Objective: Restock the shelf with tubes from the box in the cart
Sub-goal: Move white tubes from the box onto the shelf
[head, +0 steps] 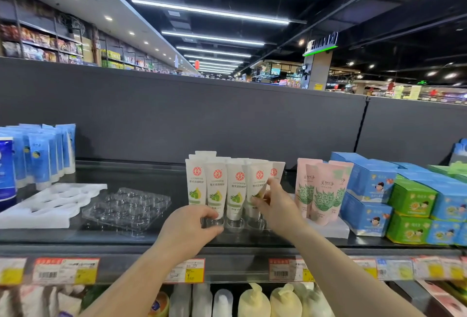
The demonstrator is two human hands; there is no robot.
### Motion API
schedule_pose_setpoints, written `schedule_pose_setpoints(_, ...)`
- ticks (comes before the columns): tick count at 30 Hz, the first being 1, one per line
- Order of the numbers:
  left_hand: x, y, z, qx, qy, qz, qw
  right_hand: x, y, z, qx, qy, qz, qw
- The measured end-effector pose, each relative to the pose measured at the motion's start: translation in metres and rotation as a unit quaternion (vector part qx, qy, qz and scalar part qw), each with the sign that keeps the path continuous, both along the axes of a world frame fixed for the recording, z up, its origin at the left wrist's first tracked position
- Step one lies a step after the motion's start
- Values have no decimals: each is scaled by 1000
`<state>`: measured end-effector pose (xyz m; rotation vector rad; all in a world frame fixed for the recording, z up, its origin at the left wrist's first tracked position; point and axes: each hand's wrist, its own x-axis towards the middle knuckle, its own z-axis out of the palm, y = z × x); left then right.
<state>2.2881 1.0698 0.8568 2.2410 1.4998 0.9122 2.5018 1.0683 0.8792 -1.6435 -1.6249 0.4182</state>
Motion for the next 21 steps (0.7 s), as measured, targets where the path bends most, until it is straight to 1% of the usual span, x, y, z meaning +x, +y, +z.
schedule_pose_setpoints(3, 1, -1, 0, 9, 6, 6, 1000, 1, 2, -3, -3, -10, -1, 1000)
schedule_pose_setpoints(11, 1, -2, -1, -1, -2, -3, 1000, 0, 4, -10, -9, -64, -25, 998)
schedule_pose_setpoints(21, 3, -2, 2, -31, -13, -1, 999, -1, 3, -10, -13, -23, -29, 999)
